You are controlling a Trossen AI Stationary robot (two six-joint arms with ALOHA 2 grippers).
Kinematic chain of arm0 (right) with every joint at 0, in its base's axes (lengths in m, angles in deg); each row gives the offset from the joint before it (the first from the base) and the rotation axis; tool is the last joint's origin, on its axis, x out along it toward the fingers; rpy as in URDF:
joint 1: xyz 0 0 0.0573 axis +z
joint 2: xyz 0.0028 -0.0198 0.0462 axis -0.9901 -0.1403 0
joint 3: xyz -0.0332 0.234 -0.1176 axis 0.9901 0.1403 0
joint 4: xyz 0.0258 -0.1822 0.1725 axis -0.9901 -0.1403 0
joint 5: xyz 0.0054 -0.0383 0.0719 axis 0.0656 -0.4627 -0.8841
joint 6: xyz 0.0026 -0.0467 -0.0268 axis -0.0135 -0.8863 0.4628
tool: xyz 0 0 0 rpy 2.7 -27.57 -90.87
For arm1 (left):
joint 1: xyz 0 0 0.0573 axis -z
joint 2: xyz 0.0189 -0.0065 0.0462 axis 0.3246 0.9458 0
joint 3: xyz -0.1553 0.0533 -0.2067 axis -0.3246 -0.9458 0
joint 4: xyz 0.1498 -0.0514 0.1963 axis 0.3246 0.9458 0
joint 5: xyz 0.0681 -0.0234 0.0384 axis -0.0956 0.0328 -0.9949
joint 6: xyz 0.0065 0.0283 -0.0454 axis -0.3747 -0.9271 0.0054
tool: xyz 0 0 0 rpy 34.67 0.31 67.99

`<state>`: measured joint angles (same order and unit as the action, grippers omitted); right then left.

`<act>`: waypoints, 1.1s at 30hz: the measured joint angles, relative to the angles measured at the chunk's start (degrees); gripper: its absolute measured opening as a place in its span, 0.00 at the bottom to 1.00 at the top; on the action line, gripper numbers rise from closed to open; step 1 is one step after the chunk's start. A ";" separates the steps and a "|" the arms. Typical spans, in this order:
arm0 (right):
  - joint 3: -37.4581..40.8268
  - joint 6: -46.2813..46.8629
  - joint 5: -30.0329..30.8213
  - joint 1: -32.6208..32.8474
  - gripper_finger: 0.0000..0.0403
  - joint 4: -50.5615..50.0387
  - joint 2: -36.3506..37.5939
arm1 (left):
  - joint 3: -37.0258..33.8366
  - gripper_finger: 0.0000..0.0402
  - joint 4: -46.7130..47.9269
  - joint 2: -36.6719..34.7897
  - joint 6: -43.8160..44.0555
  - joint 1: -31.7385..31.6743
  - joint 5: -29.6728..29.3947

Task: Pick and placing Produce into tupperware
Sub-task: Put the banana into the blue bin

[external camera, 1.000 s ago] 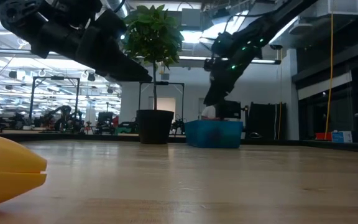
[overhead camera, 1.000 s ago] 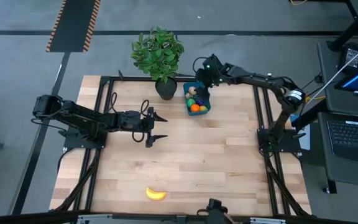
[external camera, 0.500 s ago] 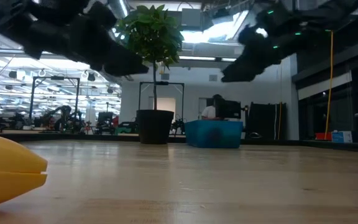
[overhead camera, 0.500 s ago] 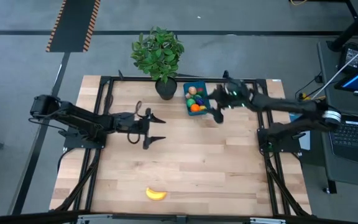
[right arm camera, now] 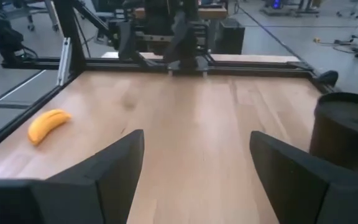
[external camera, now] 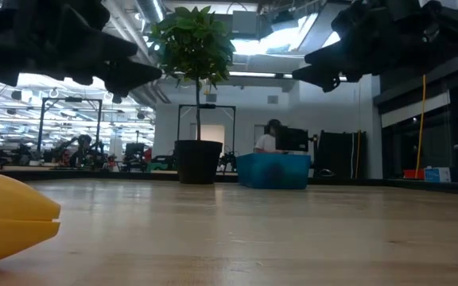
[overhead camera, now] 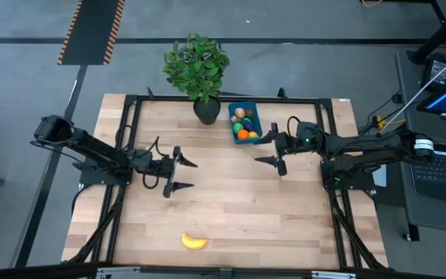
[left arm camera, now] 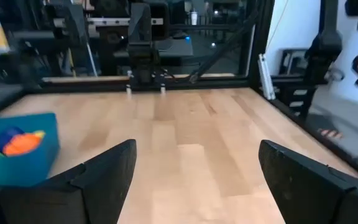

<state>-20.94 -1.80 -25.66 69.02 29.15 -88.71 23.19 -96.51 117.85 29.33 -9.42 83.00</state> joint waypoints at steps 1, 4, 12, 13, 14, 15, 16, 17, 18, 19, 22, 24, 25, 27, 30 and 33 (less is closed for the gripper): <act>0.03 0.20 -0.02 0.15 0.73 -0.05 -0.03 | 0.00 0.83 0.02 0.00 1.54 0.40 0.00; 0.03 2.22 0.11 0.47 0.73 -0.21 -0.43 | 0.00 0.83 0.08 0.00 3.88 1.34 0.00; 0.03 4.71 0.11 0.48 0.73 -0.25 -2.12 | 0.00 0.83 1.59 0.00 5.46 2.14 -0.02; 0.03 4.70 0.11 0.49 0.73 -0.24 -2.30 | 0.00 0.83 1.52 0.00 6.56 2.23 0.10; 0.03 4.64 0.11 0.49 0.73 -0.25 -2.40 | 0.00 0.83 1.50 0.00 7.12 2.37 0.85; 0.03 4.60 0.09 0.49 0.73 -0.20 -2.49 | 0.00 0.83 1.53 0.00 7.32 2.50 2.32; 0.03 4.60 0.09 0.49 0.73 -0.21 -2.55 | 0.00 0.83 1.53 0.00 7.19 2.66 4.81; 0.03 4.60 0.09 0.49 0.73 -0.23 -2.55 | 0.00 0.83 1.53 0.00 6.78 2.94 8.10; 0.03 4.58 0.05 0.49 0.73 -0.21 -2.55 | 0.00 0.83 1.53 0.00 6.75 3.34 11.40; 0.03 4.65 -0.26 0.49 0.73 -0.18 -2.55 | 0.00 0.83 1.52 0.00 6.94 3.88 14.62; 0.03 4.97 -1.57 0.51 0.73 0.04 -2.55 | 0.21 0.83 1.55 0.02 9.38 6.29 18.36; 0.03 6.25 -1.81 0.53 0.73 0.04 -2.55 | 0.75 0.82 1.50 0.02 9.52 7.91 18.30; 0.03 7.09 -1.84 0.53 0.73 0.04 -2.55 | 1.08 0.81 1.75 0.02 9.54 8.54 18.22; 0.03 8.41 -1.85 0.53 0.73 0.04 -2.55 | 1.56 0.80 2.46 0.07 9.98 9.62 16.40; 0.03 10.65 -1.86 0.53 0.73 0.04 -2.55 | 2.37 0.79 4.02 0.07 12.08 10.85 9.79; 0.03 12.10 -1.86 0.53 0.73 0.04 -2.55 | 3.09 0.79 5.10 0.07 12.93 11.59 5.87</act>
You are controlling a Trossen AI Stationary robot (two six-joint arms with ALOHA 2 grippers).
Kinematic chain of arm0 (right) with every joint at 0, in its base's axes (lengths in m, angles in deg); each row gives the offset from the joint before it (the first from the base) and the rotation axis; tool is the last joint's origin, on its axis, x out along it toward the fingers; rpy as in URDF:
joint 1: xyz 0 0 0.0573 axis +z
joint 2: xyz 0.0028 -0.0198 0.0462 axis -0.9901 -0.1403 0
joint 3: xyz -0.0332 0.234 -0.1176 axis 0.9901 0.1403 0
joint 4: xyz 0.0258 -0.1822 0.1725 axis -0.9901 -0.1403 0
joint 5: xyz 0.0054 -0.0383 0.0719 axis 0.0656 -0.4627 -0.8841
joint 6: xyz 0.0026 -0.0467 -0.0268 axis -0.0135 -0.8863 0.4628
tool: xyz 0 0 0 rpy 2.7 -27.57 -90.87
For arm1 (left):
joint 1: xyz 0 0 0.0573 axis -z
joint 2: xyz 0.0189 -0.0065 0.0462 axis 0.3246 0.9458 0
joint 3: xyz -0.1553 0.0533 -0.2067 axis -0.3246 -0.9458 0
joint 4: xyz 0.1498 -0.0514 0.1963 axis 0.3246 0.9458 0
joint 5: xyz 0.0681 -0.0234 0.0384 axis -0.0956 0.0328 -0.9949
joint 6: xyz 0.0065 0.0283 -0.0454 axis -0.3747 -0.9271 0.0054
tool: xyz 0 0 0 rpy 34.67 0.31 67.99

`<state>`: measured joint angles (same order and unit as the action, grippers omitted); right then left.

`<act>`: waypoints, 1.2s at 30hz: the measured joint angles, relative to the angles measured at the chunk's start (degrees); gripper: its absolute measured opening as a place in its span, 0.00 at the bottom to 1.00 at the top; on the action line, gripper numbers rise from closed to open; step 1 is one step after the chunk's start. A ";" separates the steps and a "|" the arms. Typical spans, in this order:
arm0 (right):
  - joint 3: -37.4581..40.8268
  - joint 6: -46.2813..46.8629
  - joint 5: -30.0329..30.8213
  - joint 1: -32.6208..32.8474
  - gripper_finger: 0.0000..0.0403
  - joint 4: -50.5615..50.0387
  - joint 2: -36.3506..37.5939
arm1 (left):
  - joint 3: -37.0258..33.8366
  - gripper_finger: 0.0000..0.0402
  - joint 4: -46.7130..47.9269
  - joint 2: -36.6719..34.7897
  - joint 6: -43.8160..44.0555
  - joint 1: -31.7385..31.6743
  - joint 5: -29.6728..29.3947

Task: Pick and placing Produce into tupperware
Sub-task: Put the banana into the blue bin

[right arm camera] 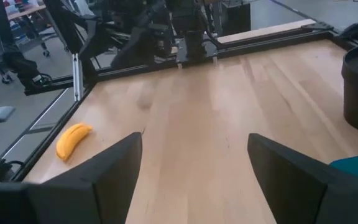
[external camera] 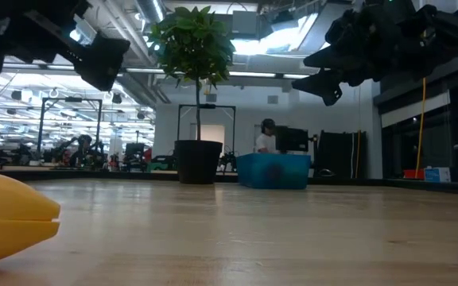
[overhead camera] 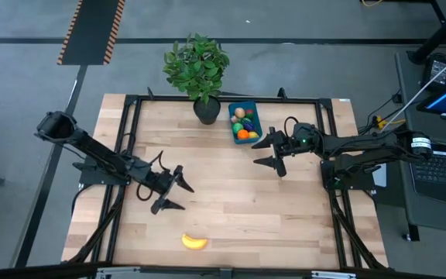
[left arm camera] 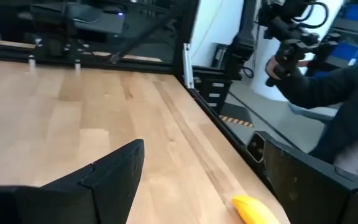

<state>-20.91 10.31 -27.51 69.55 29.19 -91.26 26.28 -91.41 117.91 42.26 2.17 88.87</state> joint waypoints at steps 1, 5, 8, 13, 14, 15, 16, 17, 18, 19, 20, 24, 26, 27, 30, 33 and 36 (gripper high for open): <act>0.00 0.06 0.00 0.00 0.73 0.00 0.00 | 0.18 0.79 0.03 0.00 -0.04 0.38 -0.12; 0.00 0.00 0.02 0.57 0.73 0.00 0.00 | 0.36 0.79 0.09 0.00 0.15 2.89 -1.71; 0.00 0.01 0.00 1.65 0.73 -0.01 0.00 | 0.36 0.79 0.61 0.00 1.57 5.57 -5.07; 0.00 0.38 1.05 5.11 0.73 -0.02 0.00 | 2.16 0.79 7.33 0.00 6.02 11.87 -14.07; 0.00 0.95 1.87 5.84 0.73 -0.02 0.00 | 3.33 0.79 10.68 0.00 7.71 13.07 -15.80; 0.00 1.34 2.43 6.48 0.73 -0.03 0.00 | 4.75 0.79 14.46 0.12 9.53 14.24 -17.53; 0.00 1.45 3.14 7.14 0.73 -0.03 0.00 | 6.28 0.79 18.09 0.51 11.29 15.32 -19.06; 0.00 1.52 3.56 7.75 0.73 -0.04 -0.02 | 8.09 0.79 21.73 1.04 12.86 16.39 -20.64; 0.00 1.56 4.09 8.32 0.73 -0.04 -0.02 | 9.90 0.79 25.32 1.60 14.10 17.38 -21.85; 0.00 1.59 4.61 8.91 0.73 -0.04 -0.02 | 11.89 0.79 28.55 2.37 14.96 18.29 -22.75; 0.00 1.63 5.08 9.48 0.73 -0.03 -0.02 | 13.98 0.79 31.27 3.35 15.56 19.09 -23.51; 0.00 3.98 5.99 11.28 0.73 -0.02 -0.02 | 21.42 0.79 39.71 7.87 17.88 21.88 -24.17; 0.00 4.62 6.03 11.98 0.73 -0.04 -0.02 | 24.59 0.79 41.79 10.56 19.03 22.86 -24.17; 0.00 4.76 6.03 12.33 0.73 -0.04 -0.02 | 26.11 0.79 42.80 11.93 19.41 23.32 -24.17; 0.00 5.05 6.05 13.16 0.73 -0.04 -0.02 | 30.80 0.79 46.50 16.44 19.64 24.33 -24.23; 0.00 5.28 6.05 13.82 0.73 -0.04 -0.02 | 35.77 0.79 50.96 21.12 20.67 24.83 -23.89; 0.00 5.83 6.20 14.10 0.73 -0.03 -0.02 | 40.48 0.79 56.88 25.23 23.14 24.82 -22.06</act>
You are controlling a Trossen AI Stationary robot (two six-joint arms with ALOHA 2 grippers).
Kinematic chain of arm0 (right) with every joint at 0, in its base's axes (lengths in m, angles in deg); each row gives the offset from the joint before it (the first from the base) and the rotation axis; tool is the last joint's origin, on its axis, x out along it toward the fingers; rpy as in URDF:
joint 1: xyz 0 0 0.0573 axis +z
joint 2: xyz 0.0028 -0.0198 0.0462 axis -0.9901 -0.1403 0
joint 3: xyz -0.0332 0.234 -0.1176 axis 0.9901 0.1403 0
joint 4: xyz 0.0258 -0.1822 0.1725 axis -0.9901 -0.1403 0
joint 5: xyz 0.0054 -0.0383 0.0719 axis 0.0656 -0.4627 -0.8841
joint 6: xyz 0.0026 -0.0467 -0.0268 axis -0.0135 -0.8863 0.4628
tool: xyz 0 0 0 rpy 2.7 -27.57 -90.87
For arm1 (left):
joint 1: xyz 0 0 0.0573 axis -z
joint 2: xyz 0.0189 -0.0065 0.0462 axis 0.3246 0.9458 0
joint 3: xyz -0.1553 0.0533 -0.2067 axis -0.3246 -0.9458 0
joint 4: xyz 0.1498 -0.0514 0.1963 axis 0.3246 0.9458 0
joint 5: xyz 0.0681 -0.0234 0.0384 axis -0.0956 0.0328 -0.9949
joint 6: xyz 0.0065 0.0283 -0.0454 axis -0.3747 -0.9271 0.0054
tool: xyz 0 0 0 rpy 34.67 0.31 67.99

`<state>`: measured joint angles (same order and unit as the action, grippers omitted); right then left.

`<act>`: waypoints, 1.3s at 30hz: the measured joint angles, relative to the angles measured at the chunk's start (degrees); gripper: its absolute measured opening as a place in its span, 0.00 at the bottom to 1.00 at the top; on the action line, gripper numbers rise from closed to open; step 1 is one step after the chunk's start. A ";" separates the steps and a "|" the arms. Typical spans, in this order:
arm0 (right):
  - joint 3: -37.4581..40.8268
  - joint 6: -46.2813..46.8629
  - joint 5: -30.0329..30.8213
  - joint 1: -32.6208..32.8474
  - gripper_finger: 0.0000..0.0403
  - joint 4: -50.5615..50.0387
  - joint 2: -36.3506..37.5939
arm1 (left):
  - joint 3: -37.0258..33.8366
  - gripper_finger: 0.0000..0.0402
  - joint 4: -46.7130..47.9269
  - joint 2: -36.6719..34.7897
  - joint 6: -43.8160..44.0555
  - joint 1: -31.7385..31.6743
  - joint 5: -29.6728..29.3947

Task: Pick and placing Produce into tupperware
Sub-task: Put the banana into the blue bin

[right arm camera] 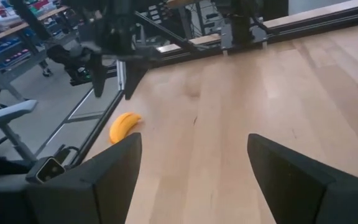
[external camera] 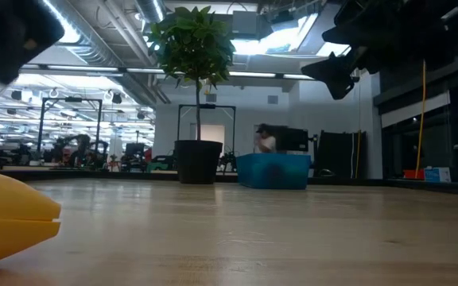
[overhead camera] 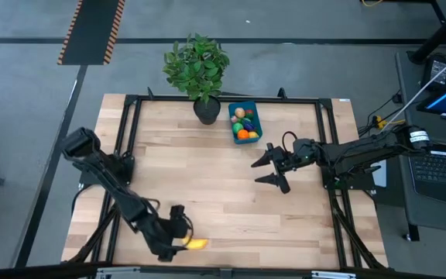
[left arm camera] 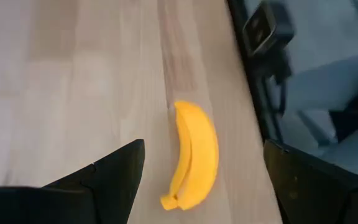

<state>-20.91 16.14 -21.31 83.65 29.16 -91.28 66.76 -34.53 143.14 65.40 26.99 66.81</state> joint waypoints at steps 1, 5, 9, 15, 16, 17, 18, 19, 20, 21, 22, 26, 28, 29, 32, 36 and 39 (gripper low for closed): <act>0.00 0.02 0.48 0.09 0.73 -0.01 0.00 | 1.46 0.79 1.93 1.40 1.06 -0.02 0.72; 0.00 0.46 1.97 0.58 0.73 -0.01 0.00 | 6.75 0.79 8.26 6.13 5.40 -0.02 3.52; -0.02 1.51 1.96 1.36 0.73 0.06 0.00 | 10.28 0.79 10.17 9.67 5.37 -0.02 4.37; -0.02 1.86 1.95 2.70 0.73 0.12 0.00 | 11.42 0.79 10.56 11.34 6.80 -1.26 4.45; -0.02 1.86 1.95 2.86 0.73 0.12 0.00 | 11.42 0.79 10.57 11.33 7.18 -1.63 4.43; -0.02 1.86 1.95 3.03 0.73 0.12 0.00 | 11.42 0.79 10.75 11.32 7.41 -1.97 4.43; -0.02 1.86 1.95 3.14 0.73 0.12 0.00 | 11.42 0.79 11.23 11.32 7.48 -2.21 4.43; -0.02 1.86 1.95 3.31 0.73 0.14 0.00 | 11.42 0.79 11.72 11.32 7.46 -2.49 4.40; -0.02 1.86 1.95 3.46 0.73 0.14 0.00 | 11.42 0.79 11.76 11.32 7.46 -2.69 4.40; -0.02 1.86 1.95 3.60 0.73 0.14 0.00 | 11.42 0.79 11.73 11.32 7.46 -2.89 4.42; -0.02 1.86 1.97 3.78 0.73 0.14 0.00 | 11.42 0.79 11.81 11.33 7.48 -3.14 4.42; -0.04 1.83 1.93 4.32 0.73 0.14 0.00 | 11.42 0.79 11.83 12.07 7.88 -3.54 4.61; -0.04 1.82 1.93 4.55 0.73 0.09 0.00 | 11.42 0.79 11.25 12.78 7.91 -3.56 5.22; -0.04 1.81 1.93 4.55 0.73 0.07 0.00 | 11.41 0.79 11.39 13.17 7.92 -3.52 5.81; -0.07 1.81 1.93 4.55 0.73 0.05 0.00 | 11.40 0.79 11.19 14.11 8.26 -3.18 6.68; -0.07 1.79 1.93 4.55 0.73 0.03 0.00 | 11.40 0.79 11.04 15.49 8.35 -2.95 6.87; -0.07 1.79 1.95 4.55 0.73 0.03 0.00 | 11.40 0.79 10.22 17.15 8.34 -3.01 8.08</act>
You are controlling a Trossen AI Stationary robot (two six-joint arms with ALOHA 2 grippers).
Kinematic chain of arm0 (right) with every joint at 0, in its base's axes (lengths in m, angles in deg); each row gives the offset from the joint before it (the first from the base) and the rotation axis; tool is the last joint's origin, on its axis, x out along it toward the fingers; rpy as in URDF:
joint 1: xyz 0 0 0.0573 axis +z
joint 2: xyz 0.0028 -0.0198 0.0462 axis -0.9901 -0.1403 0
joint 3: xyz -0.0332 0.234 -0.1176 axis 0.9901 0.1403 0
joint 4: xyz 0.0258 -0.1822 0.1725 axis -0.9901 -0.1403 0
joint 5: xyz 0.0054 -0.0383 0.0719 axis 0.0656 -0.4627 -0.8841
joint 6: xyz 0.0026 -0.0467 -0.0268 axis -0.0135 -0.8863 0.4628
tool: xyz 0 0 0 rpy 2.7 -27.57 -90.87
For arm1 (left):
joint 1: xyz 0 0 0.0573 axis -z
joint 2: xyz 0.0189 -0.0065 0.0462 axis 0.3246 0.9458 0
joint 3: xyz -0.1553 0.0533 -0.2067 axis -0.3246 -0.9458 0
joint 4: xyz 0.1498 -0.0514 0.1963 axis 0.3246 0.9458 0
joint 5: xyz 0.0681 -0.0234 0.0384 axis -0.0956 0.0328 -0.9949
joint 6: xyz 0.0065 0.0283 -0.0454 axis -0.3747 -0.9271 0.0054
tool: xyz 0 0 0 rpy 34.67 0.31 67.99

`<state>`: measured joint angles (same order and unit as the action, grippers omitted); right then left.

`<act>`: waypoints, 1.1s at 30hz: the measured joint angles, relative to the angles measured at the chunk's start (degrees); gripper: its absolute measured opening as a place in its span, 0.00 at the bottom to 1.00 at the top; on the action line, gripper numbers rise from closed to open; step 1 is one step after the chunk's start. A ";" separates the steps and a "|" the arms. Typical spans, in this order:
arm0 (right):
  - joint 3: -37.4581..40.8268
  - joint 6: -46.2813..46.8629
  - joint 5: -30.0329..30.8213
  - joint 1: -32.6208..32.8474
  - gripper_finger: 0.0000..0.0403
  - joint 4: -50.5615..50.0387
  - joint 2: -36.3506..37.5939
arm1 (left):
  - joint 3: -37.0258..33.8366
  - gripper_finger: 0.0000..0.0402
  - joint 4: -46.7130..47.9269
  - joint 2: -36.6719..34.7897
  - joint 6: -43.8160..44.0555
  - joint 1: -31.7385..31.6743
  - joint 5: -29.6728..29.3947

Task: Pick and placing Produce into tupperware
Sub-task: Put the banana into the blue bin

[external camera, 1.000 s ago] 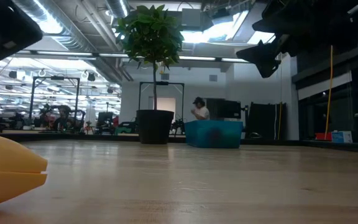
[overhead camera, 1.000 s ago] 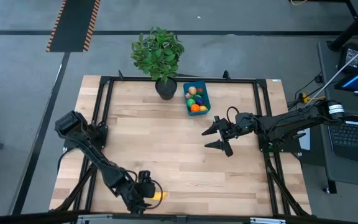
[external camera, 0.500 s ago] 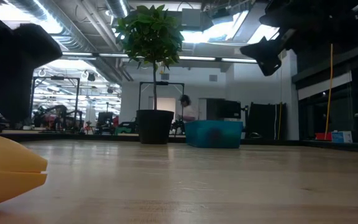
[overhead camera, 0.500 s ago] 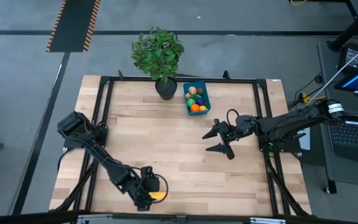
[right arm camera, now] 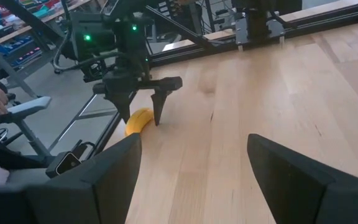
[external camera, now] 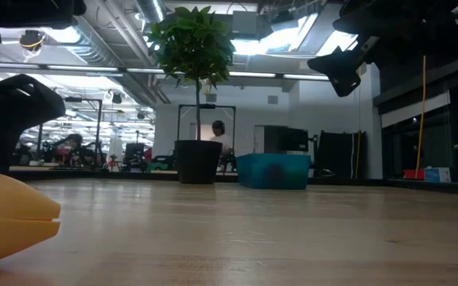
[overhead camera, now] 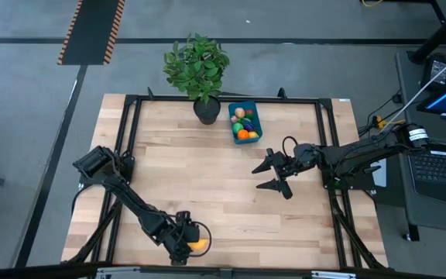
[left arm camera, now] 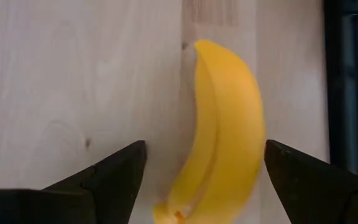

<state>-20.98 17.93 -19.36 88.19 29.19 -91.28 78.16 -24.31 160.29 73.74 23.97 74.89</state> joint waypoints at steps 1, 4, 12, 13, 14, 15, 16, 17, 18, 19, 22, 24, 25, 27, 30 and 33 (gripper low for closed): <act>0.00 0.00 0.00 0.00 0.73 0.00 0.00 | 0.03 0.79 -0.30 0.59 -0.03 -0.01 -0.18; 0.00 0.00 0.00 0.00 0.73 -0.06 0.00 | 0.21 0.79 -0.37 2.25 -0.27 -0.17 -0.46; 0.00 0.00 0.00 0.00 0.73 -0.32 0.00 | 0.33 0.79 -1.21 3.87 1.18 -0.04 -4.61; 0.00 0.00 0.00 0.00 0.73 -0.36 0.00 | 0.33 0.79 -1.28 3.87 1.49 -0.04 -4.73; 0.00 0.00 0.00 0.00 0.73 -0.37 0.00 | 0.32 0.79 -1.27 3.89 1.54 -0.04 -4.70; 0.00 -0.03 0.00 0.00 0.73 -0.37 0.00 | 0.27 0.79 -1.25 3.89 1.79 -0.02 -4.64; 0.00 -0.14 0.00 -0.01 0.73 -0.37 0.00 | 0.25 0.79 -1.17 3.89 2.31 -0.02 -4.56; 0.00 -0.19 0.00 -0.02 0.73 -0.38 0.00 | 0.24 0.79 -1.14 3.89 2.59 -0.02 -4.34; 0.00 -0.23 0.00 -0.02 0.73 -0.39 0.00 | 0.24 0.79 -1.11 3.89 2.74 0.00 -4.23; 0.00 -0.24 0.00 -0.02 0.73 -0.39 0.00 | 0.24 0.79 -1.06 3.89 2.72 0.17 -4.22; 0.00 -0.26 0.00 -0.02 0.73 -0.87 0.00 | 0.20 0.79 -0.91 3.89 2.11 0.53 -4.33; 0.00 -0.28 0.00 -0.02 0.73 -1.45 0.00 | 0.15 0.78 -0.84 3.92 2.03 0.76 -4.42; 0.00 -0.30 0.00 -0.02 0.73 -1.77 0.00 | 0.13 0.77 -0.80 3.92 1.99 0.88 -4.42; 0.00 -0.21 0.00 -0.02 0.73 -2.42 0.00 | 0.11 0.75 -0.66 3.92 1.88 1.09 -4.45; 0.00 -0.17 0.00 -0.02 0.73 -2.71 0.00 | 0.11 0.71 -0.32 3.92 1.23 1.22 -3.76; 0.00 -0.15 0.00 -0.02 0.73 -2.71 0.00 | 0.11 0.66 -0.14 3.92 1.15 1.20 -3.35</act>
<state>-20.98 17.78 -19.36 88.17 26.48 -91.28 78.27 -24.45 164.21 74.90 25.18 71.54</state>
